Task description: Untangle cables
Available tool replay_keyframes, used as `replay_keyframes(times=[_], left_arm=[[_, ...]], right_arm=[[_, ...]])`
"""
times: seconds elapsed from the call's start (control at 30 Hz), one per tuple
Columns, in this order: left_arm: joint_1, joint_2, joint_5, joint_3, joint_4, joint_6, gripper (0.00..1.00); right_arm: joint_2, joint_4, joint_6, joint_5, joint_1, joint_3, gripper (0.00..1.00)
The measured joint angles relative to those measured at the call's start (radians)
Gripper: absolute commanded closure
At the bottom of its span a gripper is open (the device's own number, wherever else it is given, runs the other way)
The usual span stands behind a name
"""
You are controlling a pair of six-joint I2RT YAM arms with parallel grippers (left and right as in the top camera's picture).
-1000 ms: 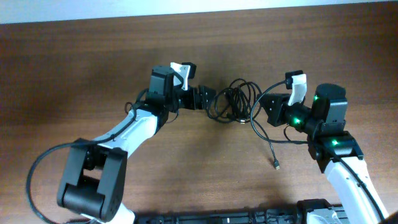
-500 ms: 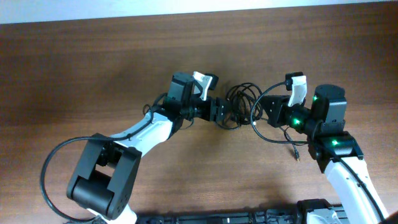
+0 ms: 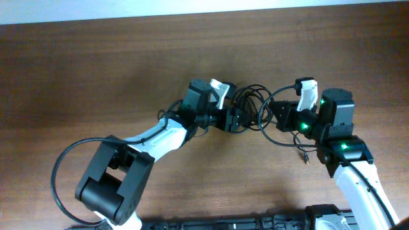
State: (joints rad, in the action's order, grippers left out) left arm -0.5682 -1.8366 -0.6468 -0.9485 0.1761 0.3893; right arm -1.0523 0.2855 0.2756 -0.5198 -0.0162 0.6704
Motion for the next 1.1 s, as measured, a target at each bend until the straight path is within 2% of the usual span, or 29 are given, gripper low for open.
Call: replay_keyframes(times=[0.03,0.07,0.17,0.3,0.43,0.47,0.5,0.53,0.63,0.73,0.8,0.9,1.03,1.1], left_arm=[[-0.010,-0.001,0.029,0.000,0.000,0.001,0.71],[-0.013,-0.002,0.050,0.000,0.000,0.009,1.00],[0.003,-0.002,0.135,0.000,-0.018,-0.016,1.00],[0.176,0.114,0.145,0.003,-0.158,-0.031,1.00],[0.435,0.378,-0.092,0.003,-0.100,0.005,1.00],[0.514,0.450,-0.177,0.003,-0.076,0.035,1.00],[0.563,0.496,-0.229,0.003,-0.071,0.054,1.00],[0.580,0.520,-0.274,0.003,-0.070,0.066,0.99],[0.553,0.531,-0.333,0.003,-0.104,0.076,0.99],[0.478,0.530,-0.345,0.003,-0.112,0.079,0.99],[0.425,0.530,-0.356,0.004,-0.059,0.083,0.99],[0.362,0.530,-0.392,0.007,0.092,0.115,1.00],[0.303,0.529,-0.416,0.010,0.323,0.282,1.00],[0.279,0.529,-0.420,0.010,0.379,0.334,1.00]], right_arm=[[0.000,0.006,-0.001,0.002,0.000,0.000,0.96],[0.000,0.020,-0.001,0.011,0.000,0.000,0.96],[0.003,0.144,0.008,0.189,0.000,0.005,0.96],[0.002,0.246,0.060,0.537,0.020,0.002,0.96],[0.003,0.246,0.101,0.644,0.098,0.002,0.96],[0.003,0.246,0.118,0.655,0.116,0.002,0.93],[0.003,0.240,0.123,0.654,0.120,0.002,0.85],[0.003,0.228,0.131,0.642,0.120,0.002,0.77],[0.003,0.172,0.136,0.541,0.129,0.001,0.64],[0.003,0.086,0.083,0.301,0.129,0.001,0.46],[0.003,0.056,0.047,0.149,0.129,0.001,0.42],[0.002,0.048,0.030,-0.026,0.129,0.001,0.41],[-0.024,0.038,0.026,-0.196,0.129,0.001,0.40],[-0.064,0.031,0.026,-0.246,0.129,0.001,0.40]])
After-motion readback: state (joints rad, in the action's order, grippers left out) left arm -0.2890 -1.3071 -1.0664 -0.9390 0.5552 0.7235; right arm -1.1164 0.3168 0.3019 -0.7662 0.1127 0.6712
